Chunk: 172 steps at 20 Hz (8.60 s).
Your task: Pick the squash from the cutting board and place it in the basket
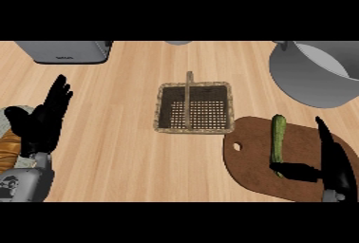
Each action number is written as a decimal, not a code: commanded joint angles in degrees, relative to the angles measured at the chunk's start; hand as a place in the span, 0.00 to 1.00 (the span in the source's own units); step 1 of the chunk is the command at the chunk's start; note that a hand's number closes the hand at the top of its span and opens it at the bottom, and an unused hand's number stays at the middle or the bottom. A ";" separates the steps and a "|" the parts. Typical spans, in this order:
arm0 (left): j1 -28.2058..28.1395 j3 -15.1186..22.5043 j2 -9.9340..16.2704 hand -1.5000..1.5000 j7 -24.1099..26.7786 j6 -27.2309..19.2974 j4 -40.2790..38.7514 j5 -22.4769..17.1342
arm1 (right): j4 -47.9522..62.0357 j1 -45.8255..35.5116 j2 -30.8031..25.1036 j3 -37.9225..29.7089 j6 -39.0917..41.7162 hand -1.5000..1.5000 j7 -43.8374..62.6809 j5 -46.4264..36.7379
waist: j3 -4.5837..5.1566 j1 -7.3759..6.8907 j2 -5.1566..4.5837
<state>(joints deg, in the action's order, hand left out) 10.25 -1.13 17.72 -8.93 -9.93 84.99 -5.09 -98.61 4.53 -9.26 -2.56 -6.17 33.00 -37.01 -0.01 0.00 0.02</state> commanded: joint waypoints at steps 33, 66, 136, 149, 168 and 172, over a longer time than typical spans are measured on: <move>-1.72 -5.16 -6.68 0.50 2.02 4.85 0.16 6.65 | 27.32 -8.55 3.04 -2.41 -6.05 0.00 -9.57 -4.82 | -0.01 -0.12 -0.06; 2.23 -4.50 -6.98 0.50 -1.07 4.68 -1.46 7.53 | 6.80 6.76 9.23 73.86 -17.45 1.00 -15.17 -5.65 | -0.15 -0.85 0.31; 1.66 -4.23 -6.85 0.50 -0.46 5.65 0.26 7.44 | 9.49 -53.10 6.03 48.00 9.13 1.00 16.47 -29.05 | 0.27 -2.84 -0.33; 1.55 -6.65 -4.20 0.50 -1.63 8.43 1.46 5.15 | 39.75 -76.53 9.24 34.59 17.11 1.00 9.23 -16.53 | 0.07 -2.01 -0.16; -1.36 -4.90 -7.66 0.50 -3.80 4.75 5.05 8.10 | 52.16 -75.63 9.25 34.84 12.99 1.00 1.51 -17.82 | 0.01 -0.84 -0.02; 2.07 -7.00 -5.22 0.50 -1.22 7.00 0.67 7.16 | 54.27 -75.27 9.26 33.93 12.76 1.00 -0.73 -19.26 | 0.02 -0.51 -0.11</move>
<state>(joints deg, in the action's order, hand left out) 11.24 -7.61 11.54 -10.10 -3.46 86.01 1.93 -46.37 -71.50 -0.05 32.54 7.05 34.44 -54.07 0.03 -0.79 -0.10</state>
